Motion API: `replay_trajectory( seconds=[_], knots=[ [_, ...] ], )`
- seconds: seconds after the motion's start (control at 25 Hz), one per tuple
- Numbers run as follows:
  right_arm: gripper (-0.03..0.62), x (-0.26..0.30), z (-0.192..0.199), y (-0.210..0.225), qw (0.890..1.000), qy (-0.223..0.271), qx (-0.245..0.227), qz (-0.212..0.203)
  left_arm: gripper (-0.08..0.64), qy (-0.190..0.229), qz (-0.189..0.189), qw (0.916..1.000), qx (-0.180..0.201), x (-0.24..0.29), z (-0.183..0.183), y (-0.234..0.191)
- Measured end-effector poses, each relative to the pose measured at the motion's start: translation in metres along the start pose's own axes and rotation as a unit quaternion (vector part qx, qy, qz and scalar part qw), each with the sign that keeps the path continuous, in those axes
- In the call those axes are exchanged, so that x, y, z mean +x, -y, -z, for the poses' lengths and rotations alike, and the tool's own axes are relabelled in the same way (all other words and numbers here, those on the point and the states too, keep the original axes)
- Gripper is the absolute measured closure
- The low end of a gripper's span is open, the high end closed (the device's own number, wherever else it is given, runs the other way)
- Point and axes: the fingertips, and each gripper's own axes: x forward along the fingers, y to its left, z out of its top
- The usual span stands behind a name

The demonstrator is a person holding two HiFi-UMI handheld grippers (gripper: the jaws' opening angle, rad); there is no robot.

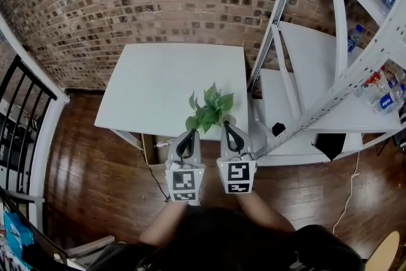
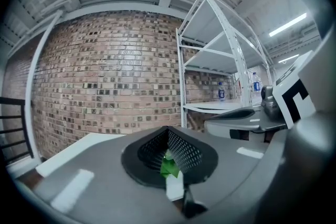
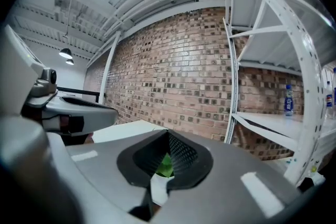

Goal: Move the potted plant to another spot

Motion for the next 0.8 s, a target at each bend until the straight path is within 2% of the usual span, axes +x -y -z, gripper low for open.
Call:
replay_trajectory(
  seconds=[0.4,0.6,0.8],
  knots=[
    [0.591,-0.0048,-0.0017,0.0034,1.000,0.005,-0.004,0.000,0.546,0.003,0.000,1.0000,0.008,-0.0016,-0.0040,0.0061],
    [0.591,-0.0040,-0.0011,0.0048,1.000,0.005,-0.002,0.000,0.546,-0.006,-0.004,0.9998,-0.019,0.0012,-0.0003,0.0029],
    [0.591,-0.0039,-0.0005,0.0041,1.000,0.007,0.000,-0.002,0.546,-0.002,-0.012,0.9999,-0.007,0.0010,0.0001,-0.0033]
  ],
)
